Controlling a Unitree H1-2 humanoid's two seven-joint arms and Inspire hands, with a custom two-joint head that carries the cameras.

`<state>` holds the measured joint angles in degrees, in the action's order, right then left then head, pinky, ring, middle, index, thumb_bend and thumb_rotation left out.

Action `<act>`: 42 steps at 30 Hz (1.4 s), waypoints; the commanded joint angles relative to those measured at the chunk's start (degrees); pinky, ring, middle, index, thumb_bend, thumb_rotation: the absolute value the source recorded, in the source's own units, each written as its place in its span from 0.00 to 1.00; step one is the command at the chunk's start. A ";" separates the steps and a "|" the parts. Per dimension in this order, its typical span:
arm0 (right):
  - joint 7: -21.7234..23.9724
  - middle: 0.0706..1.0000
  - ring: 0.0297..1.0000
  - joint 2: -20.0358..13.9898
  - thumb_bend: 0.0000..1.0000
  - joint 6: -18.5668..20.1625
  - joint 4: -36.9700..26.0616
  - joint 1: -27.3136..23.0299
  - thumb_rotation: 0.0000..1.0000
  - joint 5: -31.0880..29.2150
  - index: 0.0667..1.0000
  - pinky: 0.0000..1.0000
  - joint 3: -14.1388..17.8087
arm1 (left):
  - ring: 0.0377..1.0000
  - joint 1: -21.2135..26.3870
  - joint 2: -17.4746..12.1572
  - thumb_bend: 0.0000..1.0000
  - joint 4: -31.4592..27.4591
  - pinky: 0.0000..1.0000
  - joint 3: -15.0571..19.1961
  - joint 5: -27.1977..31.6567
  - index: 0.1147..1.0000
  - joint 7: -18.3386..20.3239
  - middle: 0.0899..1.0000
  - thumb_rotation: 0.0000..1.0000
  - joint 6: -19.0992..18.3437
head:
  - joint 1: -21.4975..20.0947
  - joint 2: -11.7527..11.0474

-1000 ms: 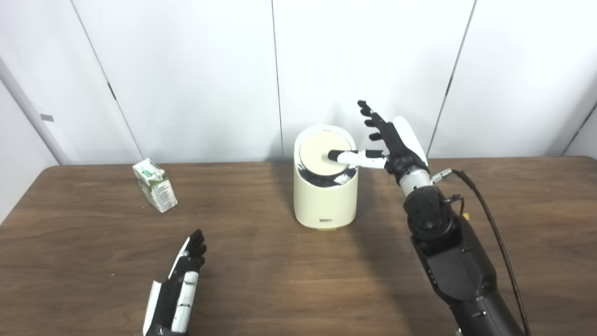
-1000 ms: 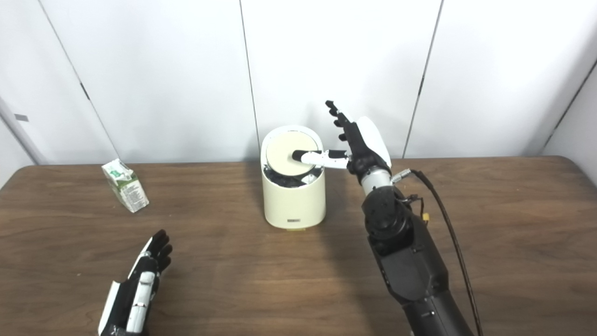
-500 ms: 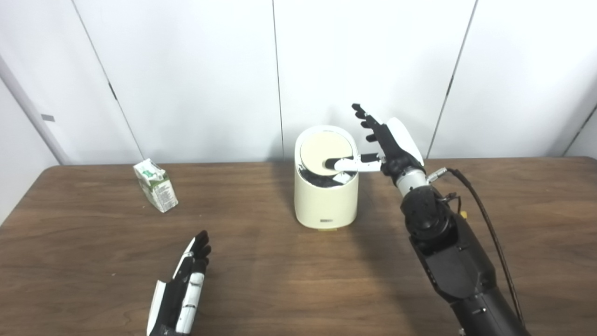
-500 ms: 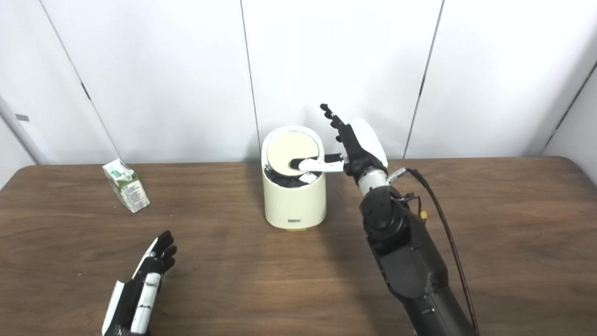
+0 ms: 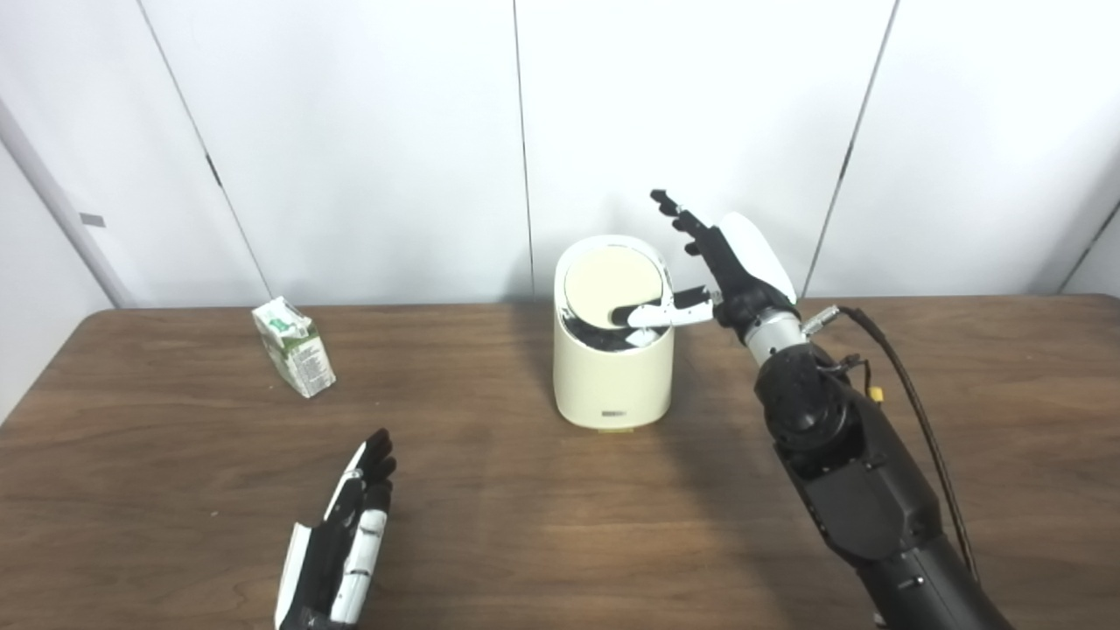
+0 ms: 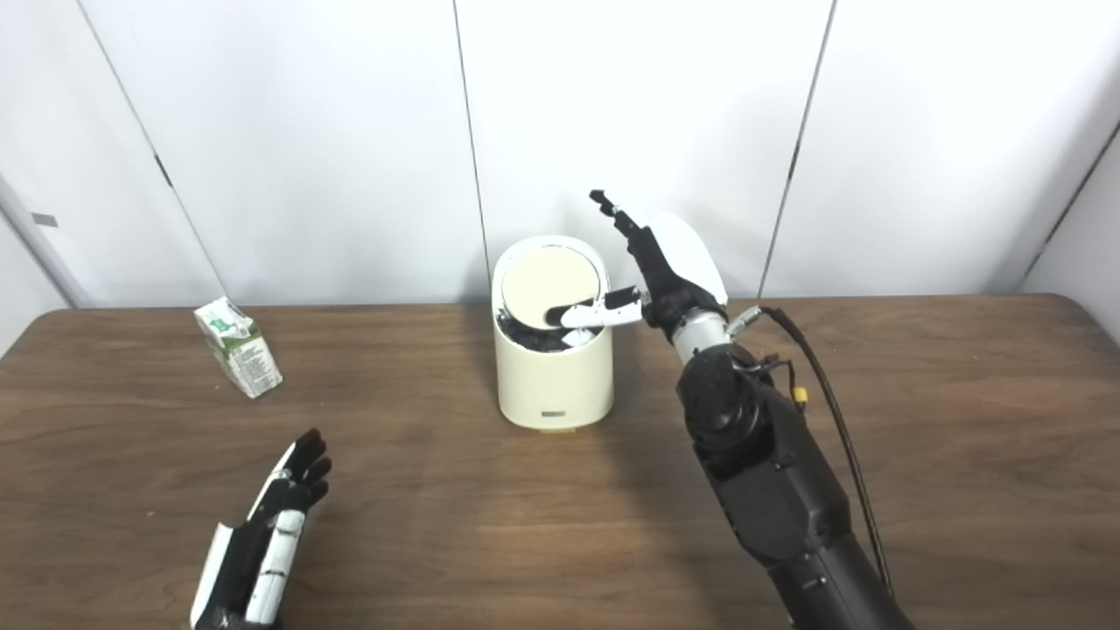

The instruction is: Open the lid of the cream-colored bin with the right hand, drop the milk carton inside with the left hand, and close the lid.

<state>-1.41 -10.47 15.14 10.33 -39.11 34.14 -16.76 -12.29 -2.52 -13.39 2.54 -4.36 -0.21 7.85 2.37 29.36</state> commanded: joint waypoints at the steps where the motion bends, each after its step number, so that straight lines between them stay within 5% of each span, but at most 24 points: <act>1: -0.54 0.91 0.91 -0.37 0.87 -0.19 -1.67 -2.28 0.20 3.45 0.90 0.84 -1.02 | 0.94 -1.72 -0.18 0.50 -1.48 0.93 0.00 -0.28 0.97 -0.40 0.94 0.89 2.38 | -0.02 0.09; 11: -3.86 0.90 0.92 -0.49 0.86 -0.91 -2.68 -2.27 0.13 11.76 0.89 0.87 -4.06 | 0.95 -0.94 -0.34 0.52 -0.60 0.94 0.36 -0.23 0.97 -0.44 0.95 0.89 3.33 | -0.05 0.23; 19: -3.04 0.90 0.93 0.95 0.81 -0.91 -4.17 -1.26 0.18 9.45 0.90 0.90 -1.64 | 0.96 -0.28 -0.33 0.51 0.77 0.95 0.54 0.17 0.97 -0.32 0.96 0.88 4.21 | -0.02 0.00; 24: -3.05 0.88 0.90 3.12 0.76 0.55 -5.53 -0.10 0.20 4.91 0.88 0.84 2.68 | 0.95 -0.15 -0.50 0.52 1.09 0.95 0.55 -0.23 0.96 -0.27 0.95 0.89 3.74 | 0.11 0.08; 30: -0.96 0.87 0.84 9.39 0.68 7.39 -9.89 1.31 0.26 -8.82 0.86 0.73 13.86 | 0.95 -0.57 -0.87 0.50 -0.02 0.95 0.23 -1.27 0.95 0.15 0.95 0.85 1.69 | -0.01 0.25; 35: 0.49 0.86 0.86 9.26 0.62 11.28 -13.58 3.33 0.30 -11.84 0.85 0.78 15.64 | 0.96 -0.70 -0.45 0.45 -0.99 0.96 0.04 -1.00 0.95 0.34 0.95 0.79 0.42 | 0.08 0.45; 42: 3.51 0.86 0.84 9.70 0.55 11.74 -18.48 9.03 0.33 -15.44 0.84 0.78 19.37 | 0.96 -0.76 -0.54 0.44 -1.17 0.95 -0.16 -1.61 0.95 0.35 0.95 0.78 0.12 | 0.08 0.62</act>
<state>1.46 -1.20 27.09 -5.68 -28.36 19.39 1.99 -12.00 -2.66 -12.49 2.66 -5.39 0.26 7.52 2.37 29.97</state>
